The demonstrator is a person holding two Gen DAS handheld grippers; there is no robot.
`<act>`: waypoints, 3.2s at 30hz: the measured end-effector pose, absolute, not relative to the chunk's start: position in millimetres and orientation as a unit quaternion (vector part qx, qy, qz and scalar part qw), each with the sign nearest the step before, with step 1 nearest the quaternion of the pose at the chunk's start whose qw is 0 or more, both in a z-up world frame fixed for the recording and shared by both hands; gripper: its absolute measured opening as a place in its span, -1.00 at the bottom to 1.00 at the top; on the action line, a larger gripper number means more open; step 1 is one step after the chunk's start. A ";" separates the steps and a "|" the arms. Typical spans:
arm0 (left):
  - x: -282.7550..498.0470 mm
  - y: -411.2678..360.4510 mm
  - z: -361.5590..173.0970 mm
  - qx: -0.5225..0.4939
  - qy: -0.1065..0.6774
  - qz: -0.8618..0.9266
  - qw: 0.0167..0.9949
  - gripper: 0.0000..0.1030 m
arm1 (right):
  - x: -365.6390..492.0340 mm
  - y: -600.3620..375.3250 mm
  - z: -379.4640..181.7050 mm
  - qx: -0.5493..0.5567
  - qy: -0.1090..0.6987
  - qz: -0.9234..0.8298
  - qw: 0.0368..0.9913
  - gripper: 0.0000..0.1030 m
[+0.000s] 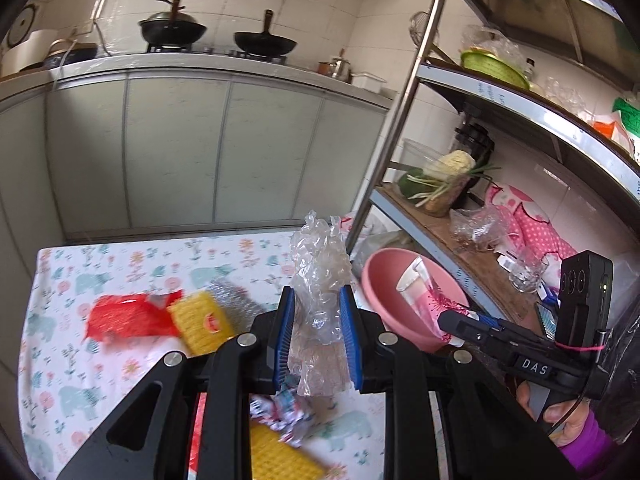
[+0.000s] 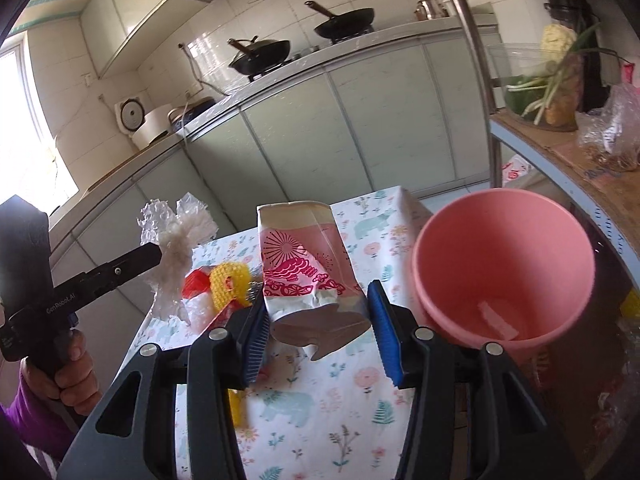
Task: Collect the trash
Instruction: 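Carry bubble wrap and paper bag into the pink bucket and open both tools, then move both open tools back over the trash pile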
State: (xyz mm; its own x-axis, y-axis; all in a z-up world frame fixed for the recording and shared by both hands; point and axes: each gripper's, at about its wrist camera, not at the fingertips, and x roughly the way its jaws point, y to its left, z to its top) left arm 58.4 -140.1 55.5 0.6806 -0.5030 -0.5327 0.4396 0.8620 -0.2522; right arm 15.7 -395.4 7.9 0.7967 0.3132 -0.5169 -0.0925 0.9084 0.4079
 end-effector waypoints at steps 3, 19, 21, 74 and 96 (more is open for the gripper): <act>66.3 -163.3 53.0 -0.046 0.311 -0.273 0.909 -0.57 | 15.4 -413.5 6.0 0.197 0.295 0.090 0.931 -0.06; 104.1 -280.4 30.1 -0.004 0.330 -0.333 0.883 -0.56 | 32.6 -488.4 -24.9 0.248 0.305 -0.022 0.919 -0.06; 108.9 -292.4 23.8 0.000 0.335 -0.340 0.879 -0.56 | 36.2 -493.7 -31.4 0.249 0.310 -0.030 0.917 -0.06; 103.4 -312.6 3.6 0.006 0.371 -0.317 0.873 -0.19 | 32.0 -477.9 -31.9 0.203 0.327 -0.066 0.921 -0.04; 14.4 -132.7 68.5 -0.021 0.294 -0.191 0.936 -0.19 | -10.1 -366.0 25.5 0.146 0.294 0.043 0.944 -0.04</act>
State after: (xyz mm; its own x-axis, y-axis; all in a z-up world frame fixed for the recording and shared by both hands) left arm 14.4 -132.7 68.5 0.7544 -0.3700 -0.5422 0.3456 0.9261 -0.1512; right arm -10.1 -366.0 25.5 0.8234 0.1664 -0.5425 0.0050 0.9539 0.3001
